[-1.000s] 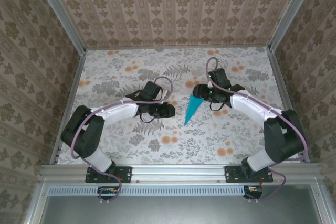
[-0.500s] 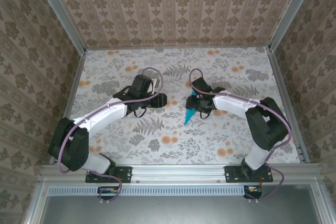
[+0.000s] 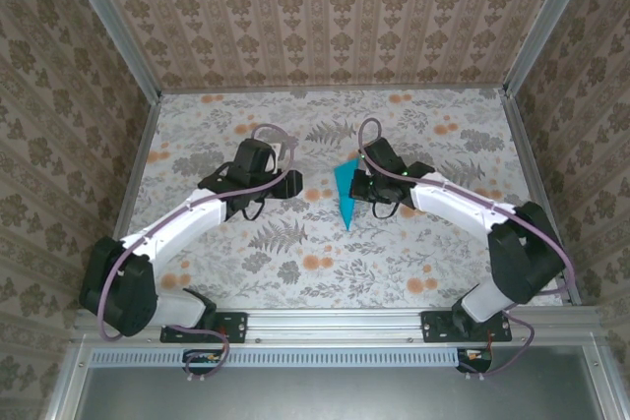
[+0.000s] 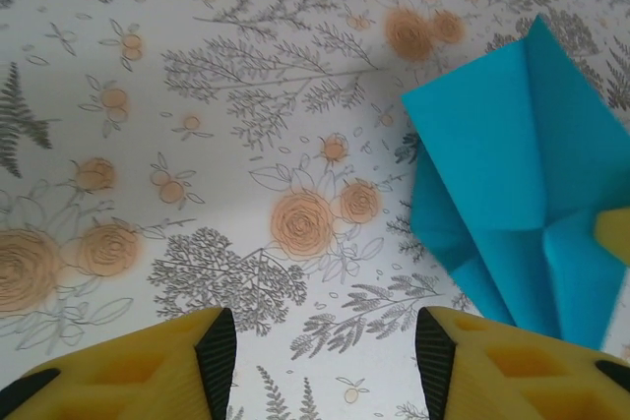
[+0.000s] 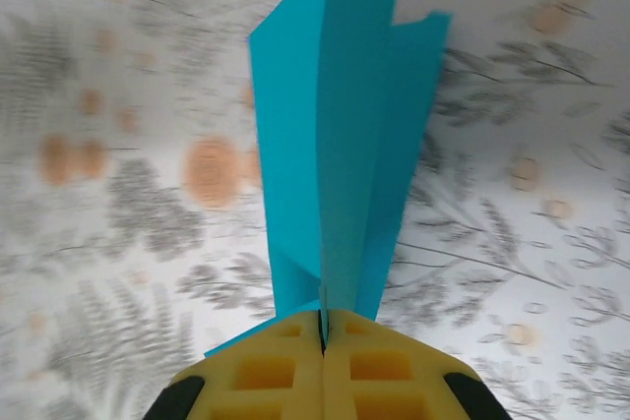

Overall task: Fold a paper plane with a square sheet of paper (fold left side to right side)
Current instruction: Pick up the paper plane at the center of the table, then place the paper plane at the center of the table.

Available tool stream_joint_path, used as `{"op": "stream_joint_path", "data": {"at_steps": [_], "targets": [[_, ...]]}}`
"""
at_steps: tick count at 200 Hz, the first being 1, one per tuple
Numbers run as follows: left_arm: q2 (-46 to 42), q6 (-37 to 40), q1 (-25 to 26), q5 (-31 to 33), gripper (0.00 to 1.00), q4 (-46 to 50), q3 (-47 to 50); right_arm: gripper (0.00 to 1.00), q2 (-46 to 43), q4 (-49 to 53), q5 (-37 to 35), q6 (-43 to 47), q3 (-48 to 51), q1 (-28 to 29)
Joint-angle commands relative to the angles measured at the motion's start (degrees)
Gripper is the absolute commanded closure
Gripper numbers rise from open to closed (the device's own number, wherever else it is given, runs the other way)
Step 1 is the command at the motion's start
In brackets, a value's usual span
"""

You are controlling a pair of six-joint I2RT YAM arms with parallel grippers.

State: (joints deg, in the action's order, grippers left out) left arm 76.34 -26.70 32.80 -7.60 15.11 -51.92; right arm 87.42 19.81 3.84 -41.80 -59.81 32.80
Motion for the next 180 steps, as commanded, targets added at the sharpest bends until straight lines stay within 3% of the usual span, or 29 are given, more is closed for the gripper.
{"op": "stream_joint_path", "data": {"at_steps": [1, 61, 83, 139, 180], "targets": [[-2.21, 1.63, -1.13, 1.78, 0.45, 1.47, -0.89, 1.00, -2.90, -4.62, 7.17, -0.11, 2.77, 0.26], [-3.61, 0.93, -2.20, 2.02, 0.41, 1.71, -0.11, 0.96, 2.76, -19.01, 13.41, -2.65, 17.30, -5.86], [-4.00, 0.70, -2.21, 1.71, 0.41, 1.94, -0.11, 0.93, 2.45, -16.63, 12.15, -0.43, 19.00, -8.15], [-5.01, 1.03, -2.56, 2.86, 0.35, 2.01, -0.03, 0.66, -3.50, -2.65, 3.82, 5.72, 15.91, -8.45], [-6.94, 1.14, -4.09, 2.36, 0.26, 0.27, 0.98, 0.53, -7.33, 8.41, -1.06, 7.73, 9.65, -5.09]]}}
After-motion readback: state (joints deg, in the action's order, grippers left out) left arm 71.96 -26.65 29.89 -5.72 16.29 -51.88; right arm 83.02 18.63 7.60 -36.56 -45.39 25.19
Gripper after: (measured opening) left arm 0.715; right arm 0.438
